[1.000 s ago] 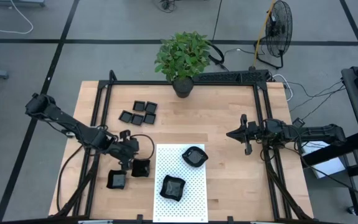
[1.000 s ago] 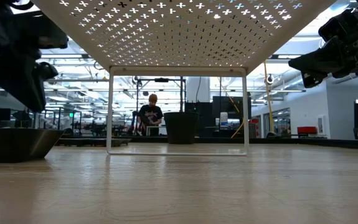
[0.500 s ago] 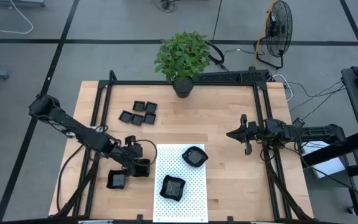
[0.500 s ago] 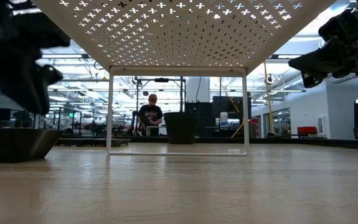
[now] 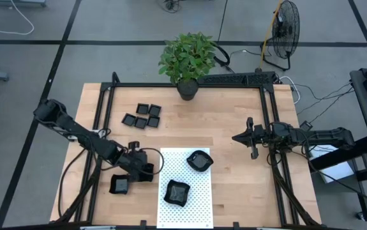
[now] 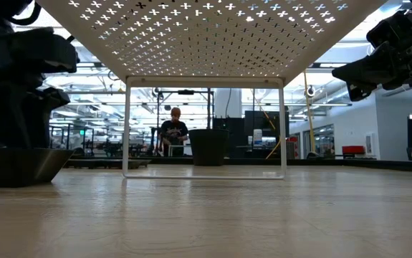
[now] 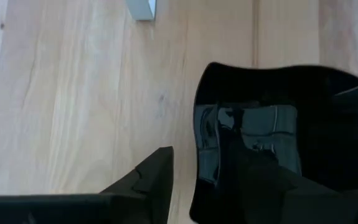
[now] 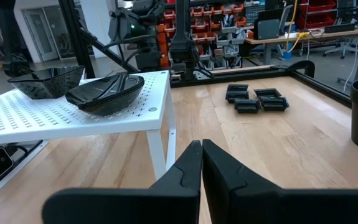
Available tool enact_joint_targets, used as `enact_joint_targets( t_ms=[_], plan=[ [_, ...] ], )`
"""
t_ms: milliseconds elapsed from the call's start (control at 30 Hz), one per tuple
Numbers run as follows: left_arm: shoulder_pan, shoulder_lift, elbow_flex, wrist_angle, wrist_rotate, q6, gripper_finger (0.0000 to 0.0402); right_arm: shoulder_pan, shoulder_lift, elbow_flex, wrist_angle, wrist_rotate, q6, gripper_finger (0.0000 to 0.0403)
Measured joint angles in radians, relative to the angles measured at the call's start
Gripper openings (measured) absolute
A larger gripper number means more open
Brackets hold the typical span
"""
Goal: Pick & Place Mini shaped plates
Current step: Stack the right distorted square plate on top of the distorted square plate on the shelf
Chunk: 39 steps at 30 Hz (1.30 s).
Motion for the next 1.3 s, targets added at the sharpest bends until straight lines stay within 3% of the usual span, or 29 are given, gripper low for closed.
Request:
enact_joint_targets(
  t_ms=[1033,1300],
  plan=[
    [0.008,-0.001,0.0,0.0,0.02,0.003,0.0006,0.0,0.0,0.0,0.0,0.0,0.0,0.0],
    [0.008,-0.003,0.001,-0.003,0.018,0.029,0.0006,0.0,0.0,0.0,0.0,0.0,0.0,0.0]
  ],
)
